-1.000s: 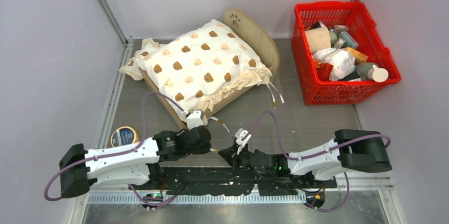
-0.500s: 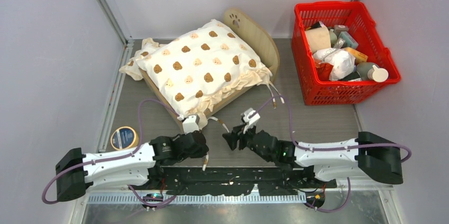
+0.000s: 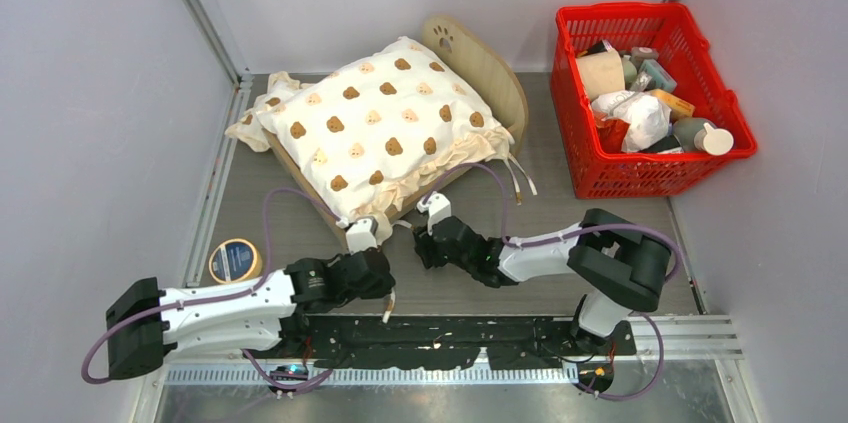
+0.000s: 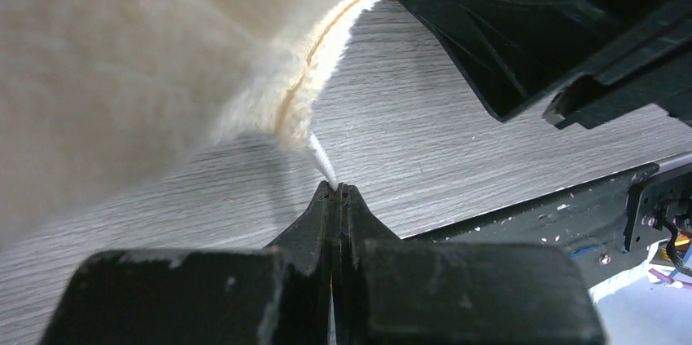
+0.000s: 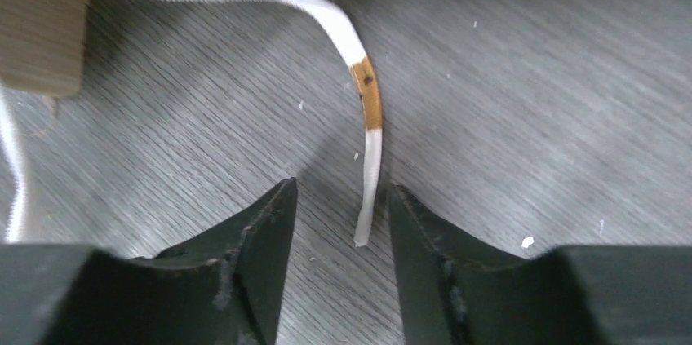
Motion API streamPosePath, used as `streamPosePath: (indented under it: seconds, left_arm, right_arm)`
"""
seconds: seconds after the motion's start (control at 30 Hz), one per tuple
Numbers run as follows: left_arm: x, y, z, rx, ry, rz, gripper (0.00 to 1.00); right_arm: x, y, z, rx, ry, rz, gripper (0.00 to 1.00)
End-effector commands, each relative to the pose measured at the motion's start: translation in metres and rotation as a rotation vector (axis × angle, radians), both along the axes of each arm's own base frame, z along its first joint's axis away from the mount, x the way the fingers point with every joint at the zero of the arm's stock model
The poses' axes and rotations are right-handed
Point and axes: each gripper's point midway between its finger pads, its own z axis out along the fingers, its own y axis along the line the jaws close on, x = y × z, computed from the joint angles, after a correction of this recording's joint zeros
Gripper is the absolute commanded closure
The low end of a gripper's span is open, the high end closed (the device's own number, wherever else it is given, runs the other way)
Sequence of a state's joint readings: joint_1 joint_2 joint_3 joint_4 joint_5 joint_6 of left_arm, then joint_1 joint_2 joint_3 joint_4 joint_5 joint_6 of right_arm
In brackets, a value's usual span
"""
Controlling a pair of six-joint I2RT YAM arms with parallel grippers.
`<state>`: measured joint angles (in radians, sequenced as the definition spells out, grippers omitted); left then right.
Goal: Set up the pet bed
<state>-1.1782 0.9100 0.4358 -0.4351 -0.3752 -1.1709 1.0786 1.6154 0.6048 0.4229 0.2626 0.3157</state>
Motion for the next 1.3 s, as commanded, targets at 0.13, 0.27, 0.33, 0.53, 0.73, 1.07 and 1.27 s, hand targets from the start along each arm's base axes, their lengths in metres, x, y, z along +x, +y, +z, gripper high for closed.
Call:
streamPosePath:
  seconds: [0.13, 0.27, 0.33, 0.53, 0.73, 1.07, 1.27]
  left_arm:
    - [0.003, -0.006, -0.005, -0.02, -0.001, 0.021, 0.84]
    - [0.003, 0.0, -0.004, 0.007, 0.004, 0.042, 0.56]
    - [0.005, 0.009, 0.007, 0.051, -0.006, 0.052, 0.46]
    - [0.014, 0.044, 0.051, 0.061, -0.109, 0.131, 0.27]
    - [0.015, 0.057, 0.066, -0.077, -0.165, 0.182, 0.28]
    - [0.03, 0.106, 0.081, 0.116, -0.259, 0.282, 0.27]
    - [0.035, 0.101, 0.078, 0.106, -0.225, 0.28, 0.31]
  right_arm:
    - [-0.003, -0.003, -0.005, 0.004, 0.023, -0.012, 0.91]
    - [-0.019, 0.009, 0.025, 0.135, 0.023, 0.08, 0.95]
    - [-0.03, 0.017, 0.047, 0.213, 0.028, 0.124, 0.95]
    - [-0.069, 0.032, 0.1, 0.353, 0.017, 0.195, 0.95]
    - [-0.096, 0.065, 0.107, 0.416, 0.049, 0.219, 0.95]
    - [-0.149, 0.144, 0.087, 0.403, 0.084, 0.339, 0.93]
    - [-0.142, 0.104, 0.048, 0.258, 0.081, 0.223, 0.6]
